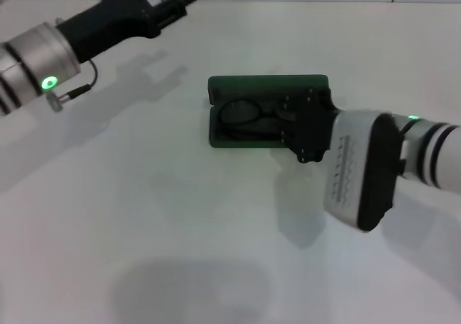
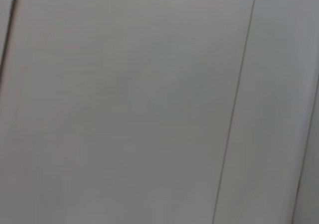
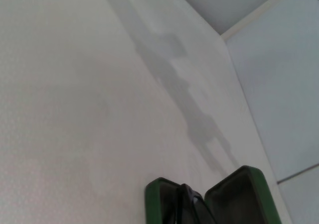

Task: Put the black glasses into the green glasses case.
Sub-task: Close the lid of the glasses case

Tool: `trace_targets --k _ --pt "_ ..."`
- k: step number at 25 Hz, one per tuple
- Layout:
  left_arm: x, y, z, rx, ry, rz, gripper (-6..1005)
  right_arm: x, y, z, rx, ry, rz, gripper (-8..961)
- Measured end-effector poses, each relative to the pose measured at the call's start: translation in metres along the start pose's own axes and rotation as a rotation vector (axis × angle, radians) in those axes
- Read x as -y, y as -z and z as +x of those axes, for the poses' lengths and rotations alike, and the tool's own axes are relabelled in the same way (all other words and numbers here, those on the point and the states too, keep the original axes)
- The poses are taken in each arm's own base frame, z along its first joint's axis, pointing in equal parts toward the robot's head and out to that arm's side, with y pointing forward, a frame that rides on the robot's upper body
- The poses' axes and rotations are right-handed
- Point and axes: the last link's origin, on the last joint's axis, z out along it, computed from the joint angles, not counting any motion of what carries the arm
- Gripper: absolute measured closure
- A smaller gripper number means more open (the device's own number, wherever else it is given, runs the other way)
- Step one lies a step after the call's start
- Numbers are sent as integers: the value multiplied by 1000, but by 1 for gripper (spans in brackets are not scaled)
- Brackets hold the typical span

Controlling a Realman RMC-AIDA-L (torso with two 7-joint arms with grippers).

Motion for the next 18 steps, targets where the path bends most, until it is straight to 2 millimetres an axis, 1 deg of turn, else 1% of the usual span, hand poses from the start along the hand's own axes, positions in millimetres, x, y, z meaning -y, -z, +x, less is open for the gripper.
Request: trace_targets --k 2,3,4,5,6,7,10,14,18 --pt "3 -12 -2 73 -1 9 377 2 2 1 6 -25 -10 717" --pt "4 -19 -4 120 2 11 377 9 10 5 44 -127 -69 717" --pt "4 -26 -4 162 4 7 377 12 13 7 57 -159 -85 717" --pt "4 -26 -4 162 4 7 377 16 20 11 87 -219 -122 717" --pt "0 -46 -3 257 -27 -15 377 22 28 17 119 -282 -149 716" --pt "-1 -48 -3 267 -32 -19 377 23 33 20 145 -324 -174 716" --pt "-9 -67 -5 347 -79 -44 377 29 53 37 256 -472 -232 716" --pt "-17 -82 -8 439 -116 -64 377 36 75 54 416 -640 -276 715" --pt "-24 -91 -9 517 -169 -94 377 43 100 77 528 -805 -242 714"
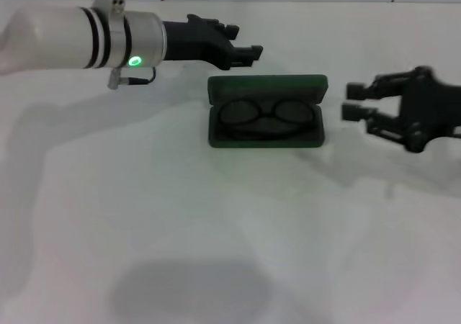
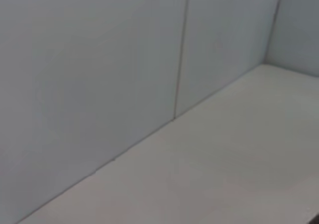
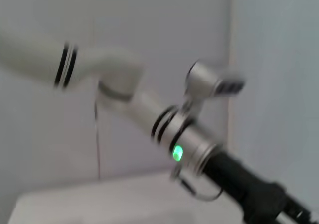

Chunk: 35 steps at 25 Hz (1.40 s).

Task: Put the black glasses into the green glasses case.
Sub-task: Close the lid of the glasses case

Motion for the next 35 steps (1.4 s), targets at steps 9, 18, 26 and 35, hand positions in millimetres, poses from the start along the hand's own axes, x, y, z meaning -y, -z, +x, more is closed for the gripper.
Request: trace_targets --k 9,18,26,35 --pt "1 -2 2 25 -9 13 377 -1 40 19 93 -73 188 463" --pt "-2 -9 9 58 -1 2 377 -3 43 25 105 -80 222 368" --pt "-17 -21 11 112 -32 -43 377 -2 39 26 96 -82 222 361" --pt "-25 -20 -3 146 -51 -71 377 -1 38 28 93 -89 228 360"
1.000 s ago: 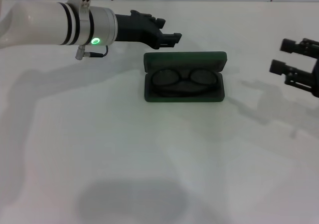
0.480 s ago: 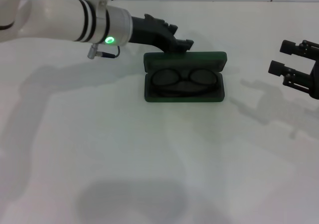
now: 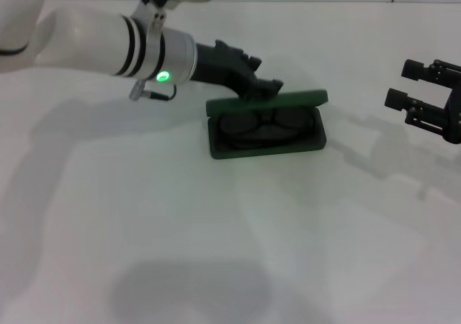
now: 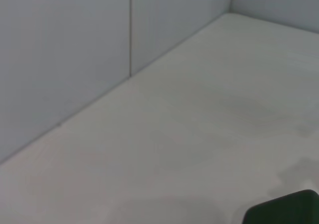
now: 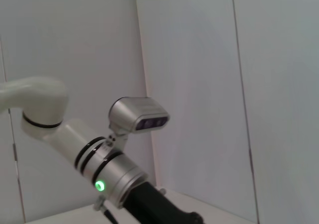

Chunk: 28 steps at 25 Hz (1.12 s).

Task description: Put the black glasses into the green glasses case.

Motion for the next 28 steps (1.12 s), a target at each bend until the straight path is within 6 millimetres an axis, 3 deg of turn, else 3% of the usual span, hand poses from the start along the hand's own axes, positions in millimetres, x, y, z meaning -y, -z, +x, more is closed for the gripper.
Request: trace_targets --k 9,19,23,28 --pt "-7 2 -23 -20 18 -14 377 3 0 3 -10 -7 23 360" --pt "-15 1 -25 -53 -25 -42 377 0 0 5 -8 -12 14 359" --pt "-20 17 -18 -171 -26 -95 377 -7 -4 4 -11 8 -37 359" --pt "-33 54 -21 -319 -100 -200 377 -9 -22 0 -13 5 -99 358"
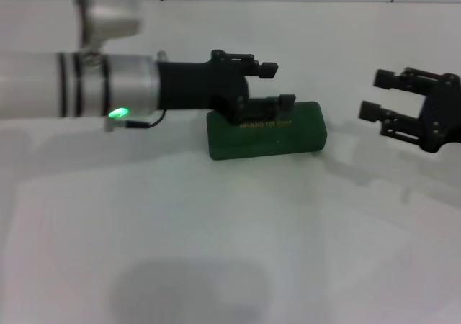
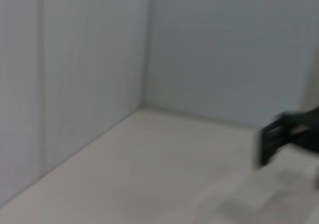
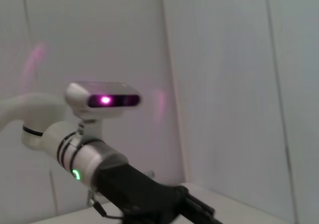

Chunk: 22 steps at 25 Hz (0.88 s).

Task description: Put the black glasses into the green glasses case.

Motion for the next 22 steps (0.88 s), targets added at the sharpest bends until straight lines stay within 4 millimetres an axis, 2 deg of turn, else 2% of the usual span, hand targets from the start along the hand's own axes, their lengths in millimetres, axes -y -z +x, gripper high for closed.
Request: trace_targets --k 5,12,16,22 --pt "-30 40 -8 -145 -138 -121 377 -6 -17 -3 -16 9 -82 356" --pt "-45 78 -22 -252 -153 -107 377 -21 -35 -5 -24 84 -203 293" --pt "-50 85 -30 -272 -146 -97 377 -27 -45 -3 8 157 -223 244" --pt "-47 90 -34 -289 -117 -69 377 -23 -53 0 -6 163 -199 211"
